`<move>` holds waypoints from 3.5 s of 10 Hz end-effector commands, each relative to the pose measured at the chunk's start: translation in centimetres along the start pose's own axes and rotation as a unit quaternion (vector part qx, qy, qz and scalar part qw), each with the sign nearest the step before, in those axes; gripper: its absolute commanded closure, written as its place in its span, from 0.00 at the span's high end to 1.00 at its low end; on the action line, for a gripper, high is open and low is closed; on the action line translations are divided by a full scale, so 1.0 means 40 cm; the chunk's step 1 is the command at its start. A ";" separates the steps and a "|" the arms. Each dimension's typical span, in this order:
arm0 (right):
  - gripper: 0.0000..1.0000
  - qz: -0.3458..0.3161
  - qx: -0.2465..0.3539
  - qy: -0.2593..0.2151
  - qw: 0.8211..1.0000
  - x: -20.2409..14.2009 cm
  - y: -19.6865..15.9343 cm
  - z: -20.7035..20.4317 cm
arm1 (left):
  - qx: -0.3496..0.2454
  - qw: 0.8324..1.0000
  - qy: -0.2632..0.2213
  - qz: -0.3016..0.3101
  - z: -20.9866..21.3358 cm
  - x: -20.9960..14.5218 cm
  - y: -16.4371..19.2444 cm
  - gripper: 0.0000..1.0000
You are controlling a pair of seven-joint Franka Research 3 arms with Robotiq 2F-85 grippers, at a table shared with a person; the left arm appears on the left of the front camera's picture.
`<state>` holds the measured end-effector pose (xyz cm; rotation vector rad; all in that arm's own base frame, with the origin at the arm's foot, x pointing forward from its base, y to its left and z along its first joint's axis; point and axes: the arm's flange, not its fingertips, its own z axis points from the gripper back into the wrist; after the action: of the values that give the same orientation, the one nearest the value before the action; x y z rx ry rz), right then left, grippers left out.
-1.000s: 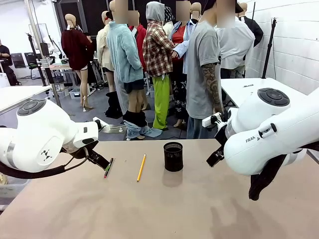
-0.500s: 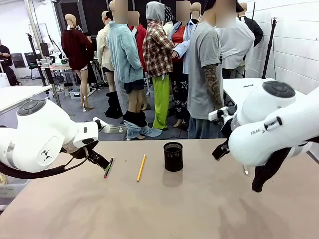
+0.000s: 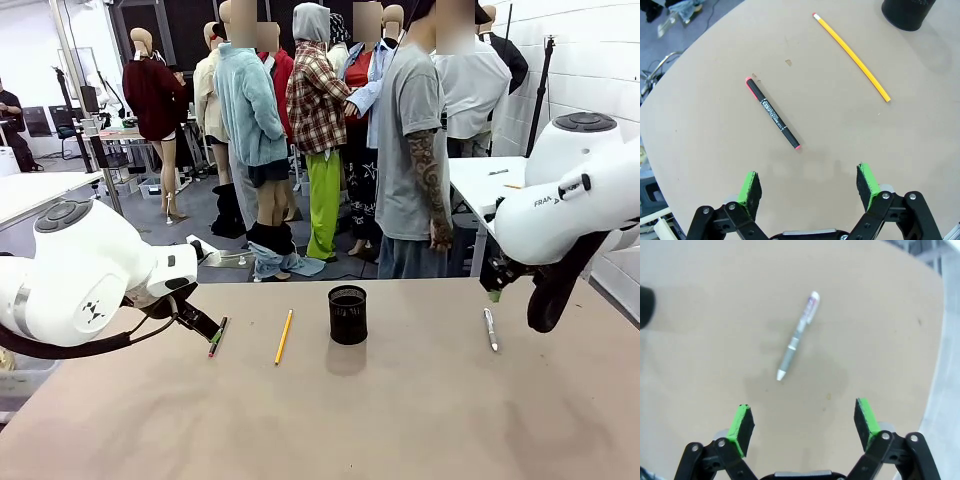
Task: Place the pens into the pen holder.
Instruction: Pick up a writing instrument from the table and place it into the Pen holder.
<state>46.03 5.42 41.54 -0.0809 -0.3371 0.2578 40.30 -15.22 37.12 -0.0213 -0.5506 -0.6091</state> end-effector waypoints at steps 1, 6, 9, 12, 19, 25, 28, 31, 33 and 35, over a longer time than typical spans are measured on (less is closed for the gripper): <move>1.00 -0.033 0.006 0.036 0.999 0.047 -0.019 -0.070 | 0.000 1.000 0.000 0.001 0.000 -0.001 0.003 1.00; 1.00 -0.070 -0.008 -0.113 0.991 -0.195 -0.130 0.107 | 0.145 0.983 -0.091 0.066 0.300 -0.028 0.142 1.00; 1.00 -0.036 0.000 -0.249 0.968 -0.415 -0.151 0.267 | 0.182 0.978 -0.035 0.099 0.404 -0.109 0.195 1.00; 1.00 -0.029 -0.024 -0.310 0.950 -0.571 -0.137 0.329 | 0.198 0.970 -0.035 0.135 0.444 -0.195 0.217 1.00; 1.00 0.065 0.065 -0.130 0.987 -0.149 -0.085 0.091 | 0.187 0.974 -0.034 0.124 0.475 -0.058 0.289 1.00; 1.00 0.022 0.068 -0.004 0.997 0.012 -0.021 -0.161 | 0.187 0.974 -0.034 0.124 0.475 -0.058 0.289 1.00; 1.00 -0.012 0.039 0.023 0.999 0.081 -0.012 -0.226 | 0.187 0.974 -0.034 0.124 0.475 -0.058 0.289 1.00; 1.00 -0.023 0.038 0.061 0.997 0.114 -0.030 -0.283 | 0.187 0.974 -0.034 0.124 0.475 -0.058 0.289 1.00; 1.00 -0.019 0.046 0.074 0.996 0.124 -0.036 -0.304 | 0.187 0.974 -0.034 0.124 0.475 -0.058 0.289 1.00; 0.91 -0.013 0.036 0.082 0.996 0.134 -0.037 -0.307 | 0.187 0.974 -0.034 0.124 0.475 -0.058 0.289 1.00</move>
<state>54.71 4.94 31.70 -0.0106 -0.1805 0.2405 35.73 -1.05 53.85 0.2359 -0.6993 -0.2581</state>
